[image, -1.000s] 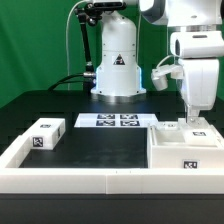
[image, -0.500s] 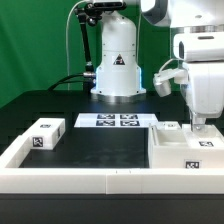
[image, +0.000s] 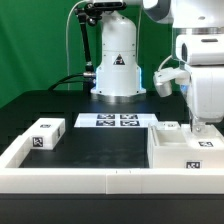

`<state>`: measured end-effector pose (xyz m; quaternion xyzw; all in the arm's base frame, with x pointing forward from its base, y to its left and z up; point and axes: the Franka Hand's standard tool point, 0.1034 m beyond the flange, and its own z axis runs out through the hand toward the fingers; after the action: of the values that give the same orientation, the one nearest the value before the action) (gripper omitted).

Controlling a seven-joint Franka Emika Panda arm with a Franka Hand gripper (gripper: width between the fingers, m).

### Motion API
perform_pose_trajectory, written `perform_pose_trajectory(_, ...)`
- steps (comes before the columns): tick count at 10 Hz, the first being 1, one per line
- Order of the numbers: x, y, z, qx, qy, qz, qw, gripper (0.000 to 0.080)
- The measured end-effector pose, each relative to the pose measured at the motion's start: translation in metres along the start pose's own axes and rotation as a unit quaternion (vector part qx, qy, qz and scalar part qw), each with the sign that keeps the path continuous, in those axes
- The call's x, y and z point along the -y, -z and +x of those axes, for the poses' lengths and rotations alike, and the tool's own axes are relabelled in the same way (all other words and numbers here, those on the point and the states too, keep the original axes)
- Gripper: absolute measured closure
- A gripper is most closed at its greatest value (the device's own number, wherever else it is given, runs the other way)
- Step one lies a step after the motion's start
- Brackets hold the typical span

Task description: Assemble cabinet

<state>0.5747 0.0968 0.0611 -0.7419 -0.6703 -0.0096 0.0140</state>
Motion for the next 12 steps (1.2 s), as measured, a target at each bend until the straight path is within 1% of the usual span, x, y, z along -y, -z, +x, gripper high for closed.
perform_pose_trajectory(1, 0.0, 0.0, 0.0, 0.0, 0.0, 0.0, 1.0, 0.0387)
perform_pose_trajectory(2, 0.0, 0.0, -0.0001, 0.0, 0.0, 0.0, 1.0, 0.0387)
perform_pose_trajectory(3, 0.0, 0.0, -0.0001, 0.0, 0.0, 0.0, 1.0, 0.0253)
perform_pose_trajectory(4, 0.0, 0.0, -0.0002, 0.0, 0.0, 0.0, 1.0, 0.0082)
perform_pose_trajectory(5, 0.0, 0.0, -0.0002, 0.0, 0.0, 0.0, 1.0, 0.0021)
perform_pose_trajectory(6, 0.0, 0.0, -0.0002, 0.0, 0.0, 0.0, 1.0, 0.0021)
perform_pose_trajectory(7, 0.0, 0.0, -0.0002, 0.0, 0.0, 0.0, 1.0, 0.0004)
perform_pose_trajectory(12, 0.0, -0.0001, -0.0003, 0.0, 0.0, 0.0, 1.0, 0.0002)
